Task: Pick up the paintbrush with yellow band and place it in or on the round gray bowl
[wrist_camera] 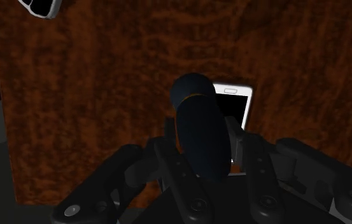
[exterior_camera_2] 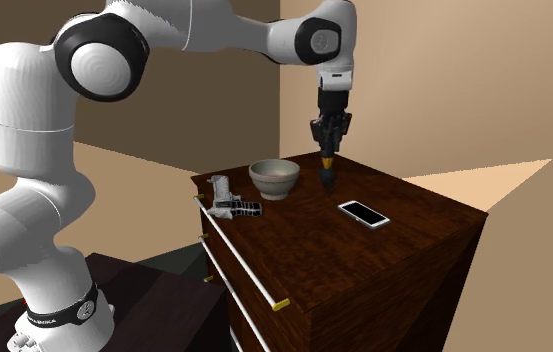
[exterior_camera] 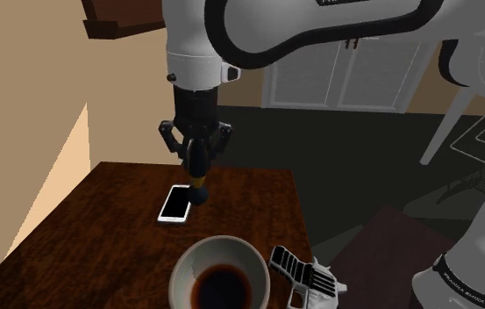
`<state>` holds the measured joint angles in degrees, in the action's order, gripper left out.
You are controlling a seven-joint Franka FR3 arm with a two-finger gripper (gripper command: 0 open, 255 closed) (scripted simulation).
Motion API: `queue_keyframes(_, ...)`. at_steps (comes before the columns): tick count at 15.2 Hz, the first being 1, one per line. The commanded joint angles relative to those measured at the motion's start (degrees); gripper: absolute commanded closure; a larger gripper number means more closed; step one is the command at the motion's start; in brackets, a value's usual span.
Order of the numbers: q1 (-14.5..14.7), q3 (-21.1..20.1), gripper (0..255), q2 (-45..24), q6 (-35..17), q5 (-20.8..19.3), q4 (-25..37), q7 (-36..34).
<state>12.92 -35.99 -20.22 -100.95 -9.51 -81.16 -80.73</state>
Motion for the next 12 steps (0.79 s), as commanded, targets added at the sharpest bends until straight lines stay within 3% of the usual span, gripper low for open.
queue_keyframes(1,0.19,-0.50,255,1.43,0.02,0.63,-1.23,-0.82)
queue_keyframes(12,4.40,-5.55,255,11.58,-3.11,5.35,-12.74,-10.82)
